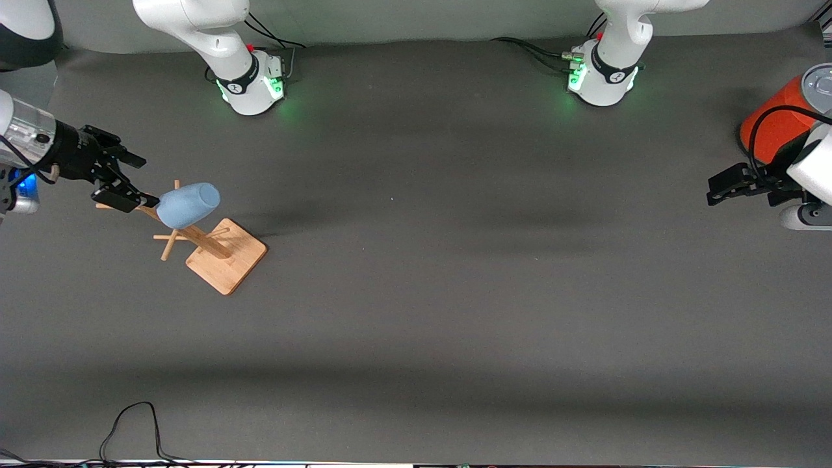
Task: Rotate and upright cup with both arms
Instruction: 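Move the right gripper to the light blue cup on the wooden stand, then close the right gripper on the blue cup and slide it off the peg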
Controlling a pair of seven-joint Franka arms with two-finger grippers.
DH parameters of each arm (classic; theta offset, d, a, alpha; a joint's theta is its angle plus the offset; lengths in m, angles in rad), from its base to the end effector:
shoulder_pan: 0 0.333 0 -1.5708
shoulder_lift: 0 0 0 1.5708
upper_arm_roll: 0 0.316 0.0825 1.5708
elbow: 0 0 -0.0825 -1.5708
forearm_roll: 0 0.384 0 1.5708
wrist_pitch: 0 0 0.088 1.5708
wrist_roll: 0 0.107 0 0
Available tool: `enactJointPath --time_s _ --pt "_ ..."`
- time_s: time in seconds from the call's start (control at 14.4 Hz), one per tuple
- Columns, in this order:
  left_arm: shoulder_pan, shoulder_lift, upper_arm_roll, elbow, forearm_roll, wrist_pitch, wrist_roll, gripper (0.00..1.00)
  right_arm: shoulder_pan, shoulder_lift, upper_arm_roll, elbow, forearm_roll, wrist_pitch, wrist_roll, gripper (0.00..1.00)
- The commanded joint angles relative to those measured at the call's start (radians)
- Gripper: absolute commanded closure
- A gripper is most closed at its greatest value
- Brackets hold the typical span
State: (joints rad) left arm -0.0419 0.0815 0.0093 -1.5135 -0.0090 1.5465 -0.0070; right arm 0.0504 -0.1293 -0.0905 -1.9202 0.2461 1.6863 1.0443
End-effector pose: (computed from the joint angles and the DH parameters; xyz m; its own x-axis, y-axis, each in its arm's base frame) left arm 0.5762 -0.0200 0.6033 0.9985 -0.0258 -0.0485 -0.0254 -0.9996 0.0079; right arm 0.5113 0.0009 0.5409 0.4195 -0.8667 -0.2699 -0.9035 -0.4276 -0.0312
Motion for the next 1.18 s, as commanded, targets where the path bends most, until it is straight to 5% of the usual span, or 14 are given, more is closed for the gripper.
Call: enactJointPath --time_s 0.0,1.11 --pt "-0.001 0.009 0.001 0.024 0.01 0.001 0.013 0.0 -0.003 -0.049 0.002 -0.109 0.041 0.084 0.056 0.0" --pt "0.001 0.009 0.001 0.022 0.012 0.001 0.013 0.0 -0.003 0.042 0.002 -0.204 0.124 0.28 0.06 0.0"
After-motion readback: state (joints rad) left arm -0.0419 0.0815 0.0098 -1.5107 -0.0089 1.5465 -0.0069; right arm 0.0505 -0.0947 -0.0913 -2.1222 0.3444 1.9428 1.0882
